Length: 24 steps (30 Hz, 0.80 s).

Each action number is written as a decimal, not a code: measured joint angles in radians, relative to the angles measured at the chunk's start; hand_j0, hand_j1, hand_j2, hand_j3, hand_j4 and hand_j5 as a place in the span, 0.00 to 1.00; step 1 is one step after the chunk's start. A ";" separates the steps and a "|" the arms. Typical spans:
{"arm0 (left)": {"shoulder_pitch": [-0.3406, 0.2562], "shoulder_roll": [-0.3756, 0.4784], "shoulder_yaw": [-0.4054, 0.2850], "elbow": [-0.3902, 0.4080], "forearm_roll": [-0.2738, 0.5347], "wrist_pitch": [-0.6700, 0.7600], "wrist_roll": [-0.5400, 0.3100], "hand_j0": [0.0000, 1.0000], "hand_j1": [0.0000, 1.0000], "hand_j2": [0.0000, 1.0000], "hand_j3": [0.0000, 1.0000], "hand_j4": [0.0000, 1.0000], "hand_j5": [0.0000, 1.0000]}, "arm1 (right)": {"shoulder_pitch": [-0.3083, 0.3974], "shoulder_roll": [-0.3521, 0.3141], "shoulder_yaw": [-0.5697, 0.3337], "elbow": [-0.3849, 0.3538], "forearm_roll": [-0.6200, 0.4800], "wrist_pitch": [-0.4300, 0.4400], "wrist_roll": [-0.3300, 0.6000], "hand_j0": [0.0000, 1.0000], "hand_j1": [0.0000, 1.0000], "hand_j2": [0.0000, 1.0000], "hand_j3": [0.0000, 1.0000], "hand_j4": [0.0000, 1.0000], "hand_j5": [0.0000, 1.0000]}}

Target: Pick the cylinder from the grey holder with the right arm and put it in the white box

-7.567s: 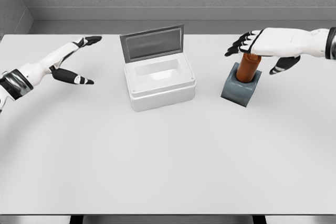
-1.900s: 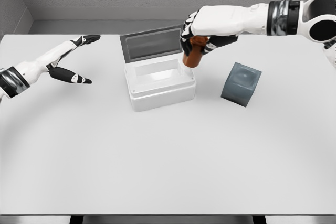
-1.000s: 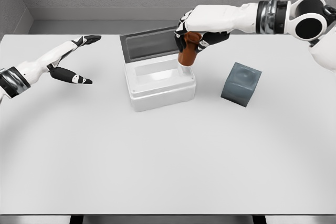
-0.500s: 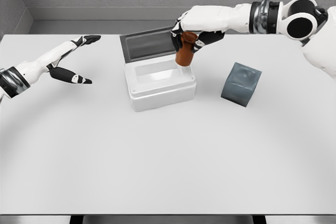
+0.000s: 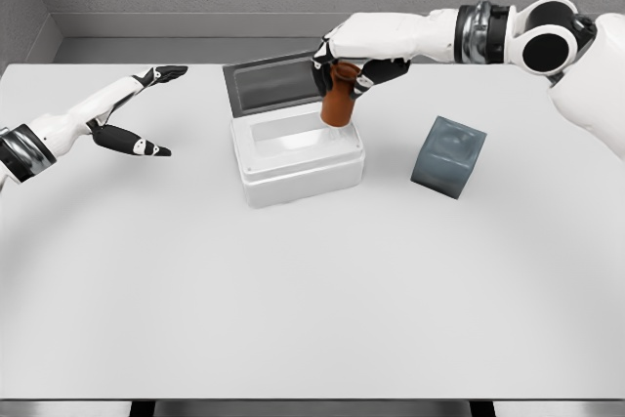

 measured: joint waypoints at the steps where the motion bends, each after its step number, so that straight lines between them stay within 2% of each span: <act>1: 0.000 0.000 0.000 0.000 0.000 0.000 0.000 1.00 1.00 1.00 1.00 1.00 1.00 | 0.000 0.000 0.000 0.002 0.000 0.000 0.000 0.43 0.43 0.43 0.43 0.43 0.43; 4: 0.000 0.000 0.000 0.000 0.000 0.000 0.000 1.00 1.00 1.00 1.00 1.00 1.00 | -0.003 0.003 -0.001 0.011 0.001 0.000 -0.002 0.74 0.74 0.74 0.74 0.74 0.74; 6: 0.000 0.000 0.000 0.000 0.001 0.000 0.000 1.00 1.00 1.00 1.00 1.00 1.00 | -0.002 0.006 -0.005 0.017 0.002 0.000 -0.004 0.85 0.85 0.85 0.85 0.85 0.85; 12: 0.000 0.001 0.000 0.000 0.001 0.000 -0.001 1.00 1.00 1.00 1.00 1.00 1.00 | -0.005 0.011 -0.013 0.021 0.006 0.000 -0.006 0.94 0.94 0.94 0.94 0.94 0.94; 14: 0.002 0.000 0.000 0.000 0.001 0.000 -0.001 1.00 1.00 1.00 1.00 1.00 1.00 | 0.000 0.000 -0.041 0.014 0.004 0.000 -0.010 0.96 0.96 0.96 0.96 0.96 0.96; 17: 0.002 0.000 -0.001 -0.001 0.001 0.000 -0.001 1.00 1.00 1.00 1.00 1.00 1.00 | 0.009 -0.103 -0.129 -0.038 0.001 0.000 -0.046 1.00 1.00 1.00 1.00 1.00 1.00; 20: 0.000 0.000 -0.001 -0.001 0.001 0.000 -0.001 1.00 1.00 1.00 1.00 1.00 1.00 | 0.014 -0.198 -0.173 -0.086 -0.001 0.001 -0.080 1.00 1.00 1.00 1.00 1.00 1.00; 22: -0.001 0.000 -0.001 -0.002 0.001 0.000 -0.001 1.00 1.00 1.00 1.00 1.00 1.00 | 0.086 -0.236 -0.186 -0.110 0.000 0.000 -0.094 1.00 1.00 1.00 1.00 1.00 1.00; 24: -0.003 -0.001 -0.001 -0.002 0.001 0.000 -0.001 1.00 1.00 1.00 1.00 1.00 1.00 | 0.110 -0.273 -0.192 -0.134 0.000 0.000 -0.102 1.00 1.00 1.00 1.00 1.00 1.00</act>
